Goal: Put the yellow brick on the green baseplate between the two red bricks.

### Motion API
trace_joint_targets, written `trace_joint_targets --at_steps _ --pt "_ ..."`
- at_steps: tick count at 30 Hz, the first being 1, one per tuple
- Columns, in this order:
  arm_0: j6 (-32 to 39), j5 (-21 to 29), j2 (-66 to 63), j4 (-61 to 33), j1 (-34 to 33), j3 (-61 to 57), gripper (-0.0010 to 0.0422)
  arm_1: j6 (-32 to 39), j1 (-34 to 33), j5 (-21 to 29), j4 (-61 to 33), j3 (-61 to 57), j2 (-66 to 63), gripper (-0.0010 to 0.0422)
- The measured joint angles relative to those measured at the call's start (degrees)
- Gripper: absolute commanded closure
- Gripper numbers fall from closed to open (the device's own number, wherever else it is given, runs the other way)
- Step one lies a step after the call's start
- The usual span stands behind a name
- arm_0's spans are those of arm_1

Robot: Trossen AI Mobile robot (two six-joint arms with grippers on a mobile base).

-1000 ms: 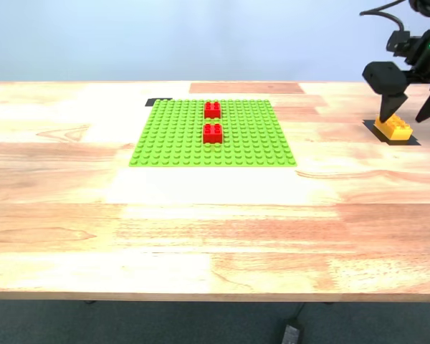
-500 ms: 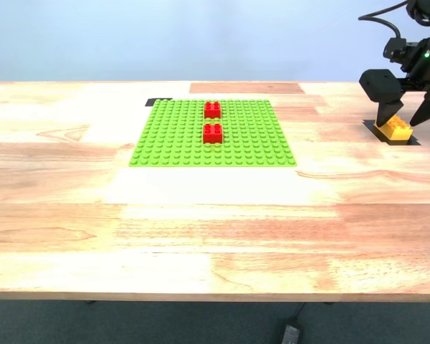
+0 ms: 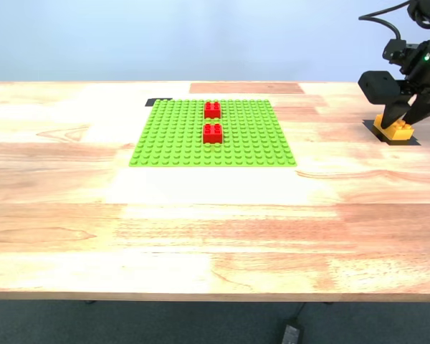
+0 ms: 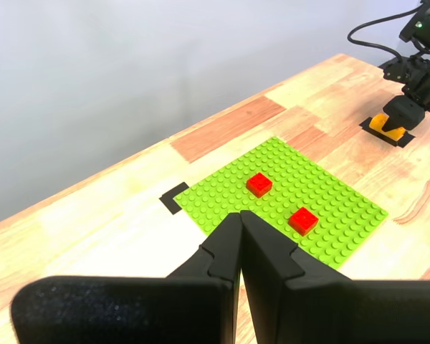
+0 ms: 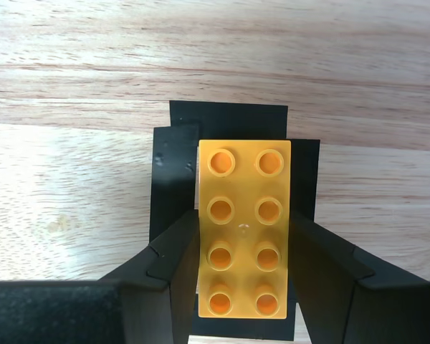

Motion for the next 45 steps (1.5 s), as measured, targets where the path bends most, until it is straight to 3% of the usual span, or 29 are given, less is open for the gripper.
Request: trace_joint_targets --at_steps 4,10,17,22,25,30,35,38,45 --pt "0.0 0.0 -0.3 0.0 0.0 0.0 0.0412 -0.6 -0.1 -0.1 -0.2 -0.2 -1.3 0.0389" --pt "0.0 0.0 -0.3 0.0 0.0 0.0 0.0412 -4.7 0.8 -0.9 -6.1 5.5 -7.8 0.0389" --pt "0.0 0.0 -0.3 0.0 0.0 0.0 0.0412 -17.1 9.6 -10.6 -15.2 17.6 -14.0 0.0389" --pt "-0.1 0.0 -0.3 0.0 0.0 0.0 0.0413 -28.7 22.0 -9.7 -16.8 25.2 -13.5 0.0389" --pt "-0.2 0.0 -0.3 0.0 0.0 0.0 0.0413 -35.1 28.5 -6.4 -20.0 29.7 -10.0 0.0389" --pt "-0.2 0.0 -0.5 -0.2 0.0 0.0 0.0412 -39.7 36.2 -3.8 -23.2 36.4 -0.9 0.0389" --pt "-0.2 0.0 -0.9 -0.4 0.0 0.0 0.0413 -42.0 40.3 -3.3 -24.9 42.3 8.9 0.0389" --pt "-0.2 0.0 -1.0 -0.5 0.0 0.0 0.0412 -44.2 41.7 0.0 -26.6 44.3 13.9 0.0389" --pt "0.0 0.0 -1.7 -0.9 0.0 0.0 0.0412 -44.6 42.3 0.4 -25.1 43.7 20.3 0.0389"
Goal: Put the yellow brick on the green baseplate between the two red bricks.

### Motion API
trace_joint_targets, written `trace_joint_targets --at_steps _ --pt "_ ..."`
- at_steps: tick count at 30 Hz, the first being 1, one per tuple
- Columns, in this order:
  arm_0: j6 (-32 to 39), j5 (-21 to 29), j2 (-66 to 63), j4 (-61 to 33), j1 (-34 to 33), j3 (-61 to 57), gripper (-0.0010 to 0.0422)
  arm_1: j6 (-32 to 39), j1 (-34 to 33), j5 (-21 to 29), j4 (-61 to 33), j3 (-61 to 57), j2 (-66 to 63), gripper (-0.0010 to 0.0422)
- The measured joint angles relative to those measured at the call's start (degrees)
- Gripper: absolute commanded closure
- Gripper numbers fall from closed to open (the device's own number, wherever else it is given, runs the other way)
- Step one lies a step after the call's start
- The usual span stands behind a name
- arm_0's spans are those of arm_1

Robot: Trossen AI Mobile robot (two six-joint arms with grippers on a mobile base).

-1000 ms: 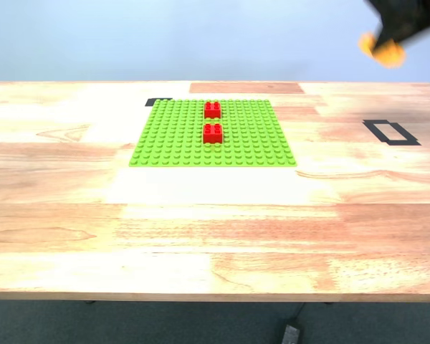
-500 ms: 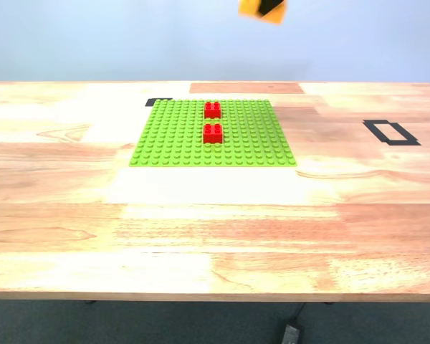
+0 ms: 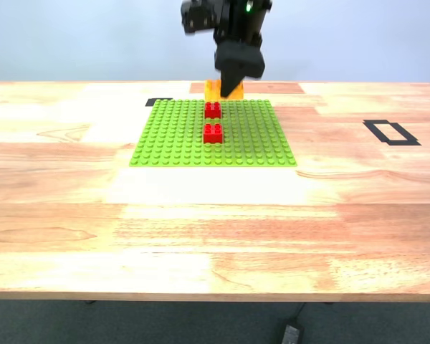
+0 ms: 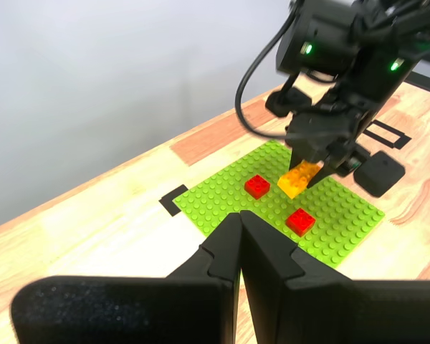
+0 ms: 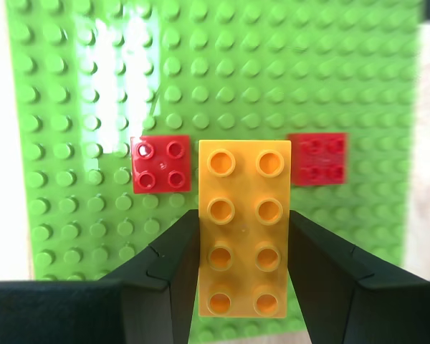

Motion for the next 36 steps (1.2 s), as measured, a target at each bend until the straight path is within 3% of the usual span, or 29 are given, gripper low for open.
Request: trace_joint_targets --at_steps 20,36 --pt "0.0 0.0 -0.1 -0.4 0.0 0.0 0.0413 0.1 0.0 -0.6 9.9 -2.1 6.3 0.0389" --pt "0.4 0.0 -0.1 -0.3 0.0 0.0 0.0413 1.1 0.0 -1.5 10.1 -2.0 7.6 0.0379"
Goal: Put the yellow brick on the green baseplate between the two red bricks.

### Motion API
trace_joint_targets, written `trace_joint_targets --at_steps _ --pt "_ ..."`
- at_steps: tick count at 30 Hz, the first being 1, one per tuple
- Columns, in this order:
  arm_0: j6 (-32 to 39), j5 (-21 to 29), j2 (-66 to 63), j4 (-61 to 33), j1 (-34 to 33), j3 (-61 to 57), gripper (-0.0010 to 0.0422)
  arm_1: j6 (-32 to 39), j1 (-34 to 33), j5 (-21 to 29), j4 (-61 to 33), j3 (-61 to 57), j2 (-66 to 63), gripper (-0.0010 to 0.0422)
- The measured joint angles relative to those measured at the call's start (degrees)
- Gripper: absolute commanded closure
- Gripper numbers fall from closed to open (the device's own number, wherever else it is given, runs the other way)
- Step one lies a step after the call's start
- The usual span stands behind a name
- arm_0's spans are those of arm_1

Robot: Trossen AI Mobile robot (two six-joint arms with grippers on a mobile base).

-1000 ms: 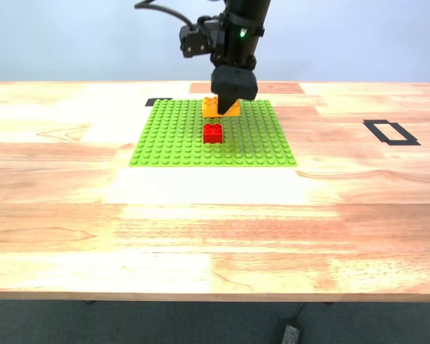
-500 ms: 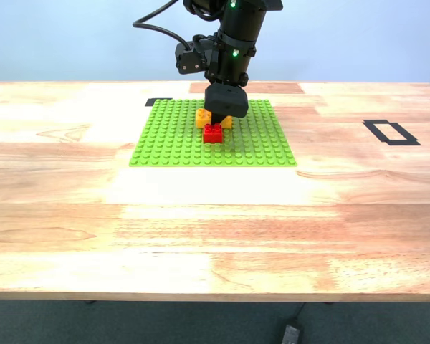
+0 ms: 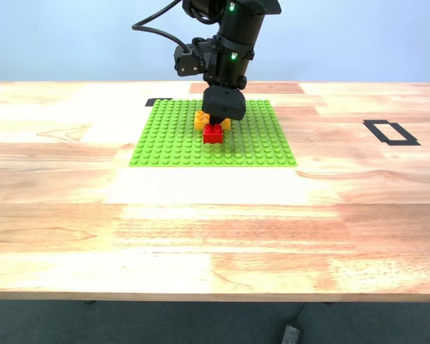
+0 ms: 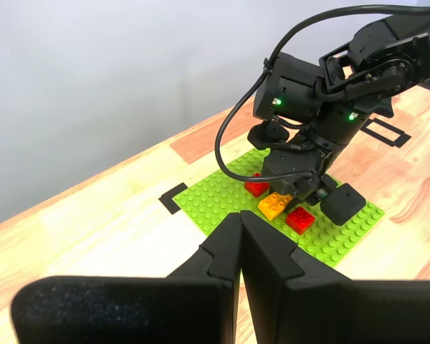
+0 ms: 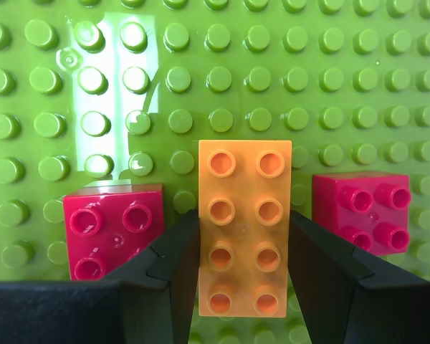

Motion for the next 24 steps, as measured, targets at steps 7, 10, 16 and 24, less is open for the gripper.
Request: trace_joint_targets --at_steps 7,10,16,24 --pt "1.3 0.0 0.0 0.0 0.0 0.0 0.0413 0.3 0.0 0.2 -1.3 1.1 0.3 0.0286" --pt "1.4 0.0 0.0 0.0 0.0 0.0 0.0413 0.2 0.0 0.5 -0.7 0.7 0.2 0.0235" --pt "1.4 0.0 0.0 0.0 0.0 0.0 0.0413 0.9 0.2 1.9 -0.8 1.0 0.2 0.0152" --pt "1.4 0.0 0.0 0.0 0.0 0.0 0.0412 2.0 0.7 1.7 -1.2 2.1 -1.0 0.0150"
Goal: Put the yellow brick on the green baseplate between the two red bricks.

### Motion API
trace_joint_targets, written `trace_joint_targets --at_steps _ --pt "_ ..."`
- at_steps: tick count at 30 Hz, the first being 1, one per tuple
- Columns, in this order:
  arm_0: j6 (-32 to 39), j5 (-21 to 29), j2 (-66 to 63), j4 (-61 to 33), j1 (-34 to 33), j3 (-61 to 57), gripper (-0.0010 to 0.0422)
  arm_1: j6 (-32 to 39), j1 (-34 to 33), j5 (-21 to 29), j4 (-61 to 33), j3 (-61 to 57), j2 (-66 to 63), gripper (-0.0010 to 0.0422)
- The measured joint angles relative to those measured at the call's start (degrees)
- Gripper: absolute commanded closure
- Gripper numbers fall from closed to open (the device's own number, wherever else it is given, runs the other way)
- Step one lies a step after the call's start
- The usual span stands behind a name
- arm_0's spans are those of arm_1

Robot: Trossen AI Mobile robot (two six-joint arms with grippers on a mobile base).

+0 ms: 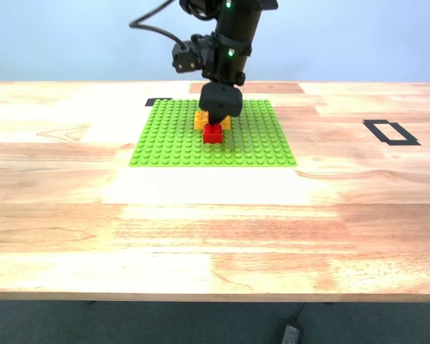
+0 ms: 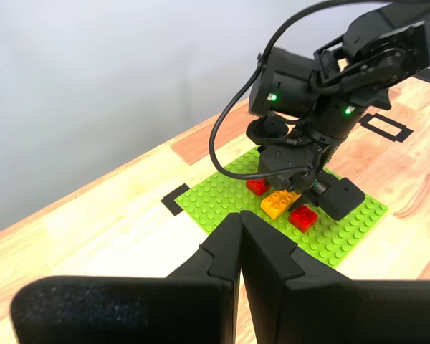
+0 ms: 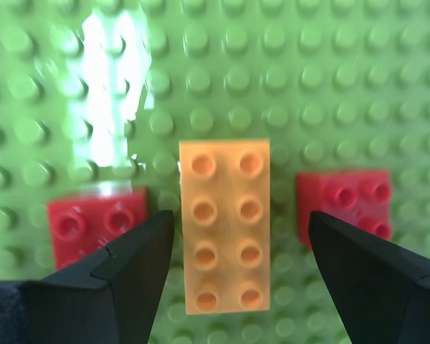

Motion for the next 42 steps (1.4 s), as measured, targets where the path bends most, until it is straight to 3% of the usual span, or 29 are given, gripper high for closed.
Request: trace_joint_targets --at_steps 6,10,14,21,25,42 --pt "0.2 0.0 0.0 0.0 0.0 0.0 0.0412 -0.4 0.1 -0.2 0.7 -0.1 -4.4 0.0153" --pt "0.2 0.0 0.0 0.0 0.0 0.0 0.0413 -0.4 0.0 0.8 0.7 -1.3 -6.3 0.0186" --pt "0.2 0.0 0.0 0.0 0.0 0.0 0.0413 -0.2 0.0 0.9 0.7 -2.6 -7.1 0.0251" --pt "0.2 0.0 0.0 0.0 0.0 0.0 0.0413 0.4 0.1 -1.3 0.3 -3.0 -5.6 0.0417" --pt "0.2 0.0 0.0 0.0 0.0 0.0 0.0412 0.2 0.1 -1.9 0.1 -3.0 -5.2 0.0394" --pt "0.2 0.0 0.0 0.0 0.0 0.0 0.0413 0.1 0.0 -3.7 3.8 -7.4 -5.1 0.0394"
